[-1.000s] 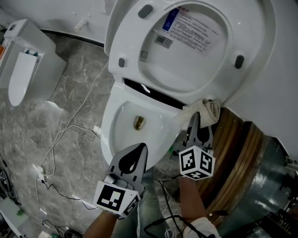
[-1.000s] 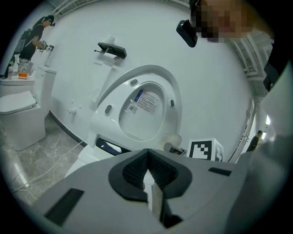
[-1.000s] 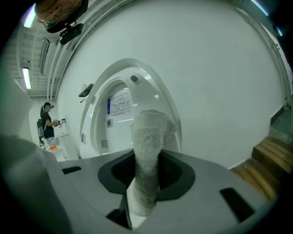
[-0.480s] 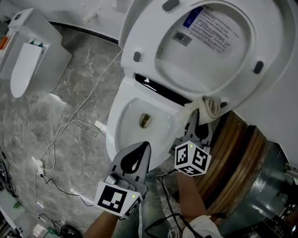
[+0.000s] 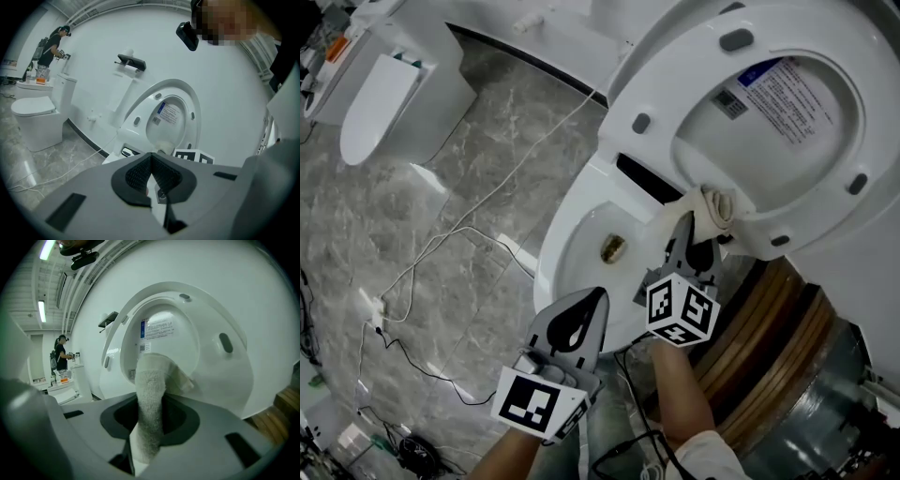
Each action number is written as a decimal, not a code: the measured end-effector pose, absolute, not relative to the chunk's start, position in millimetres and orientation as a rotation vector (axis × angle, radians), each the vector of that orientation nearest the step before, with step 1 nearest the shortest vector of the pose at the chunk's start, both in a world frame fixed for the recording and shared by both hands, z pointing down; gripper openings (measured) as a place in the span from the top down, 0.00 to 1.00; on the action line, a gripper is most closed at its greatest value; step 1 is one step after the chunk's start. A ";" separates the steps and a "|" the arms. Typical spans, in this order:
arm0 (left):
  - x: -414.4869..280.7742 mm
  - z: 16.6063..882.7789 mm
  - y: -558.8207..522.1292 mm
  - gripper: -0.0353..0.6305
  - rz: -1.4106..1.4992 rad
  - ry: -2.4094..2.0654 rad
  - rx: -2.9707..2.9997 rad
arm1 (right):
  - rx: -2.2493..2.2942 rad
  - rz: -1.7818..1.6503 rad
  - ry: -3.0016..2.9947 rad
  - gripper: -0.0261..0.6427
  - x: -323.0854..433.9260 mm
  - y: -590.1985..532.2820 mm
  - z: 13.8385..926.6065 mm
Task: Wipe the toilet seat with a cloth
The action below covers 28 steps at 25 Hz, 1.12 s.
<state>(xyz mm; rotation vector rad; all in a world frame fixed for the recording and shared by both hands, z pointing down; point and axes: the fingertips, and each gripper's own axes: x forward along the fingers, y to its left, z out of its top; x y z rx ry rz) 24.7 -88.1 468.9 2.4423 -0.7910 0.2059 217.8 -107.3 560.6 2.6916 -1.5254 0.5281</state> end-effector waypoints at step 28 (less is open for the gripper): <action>-43.8 440.1 -123.5 0.95 0.091 -1.048 2.366 | 2.571 0.552 -1.778 0.81 139.2 -220.4 530.6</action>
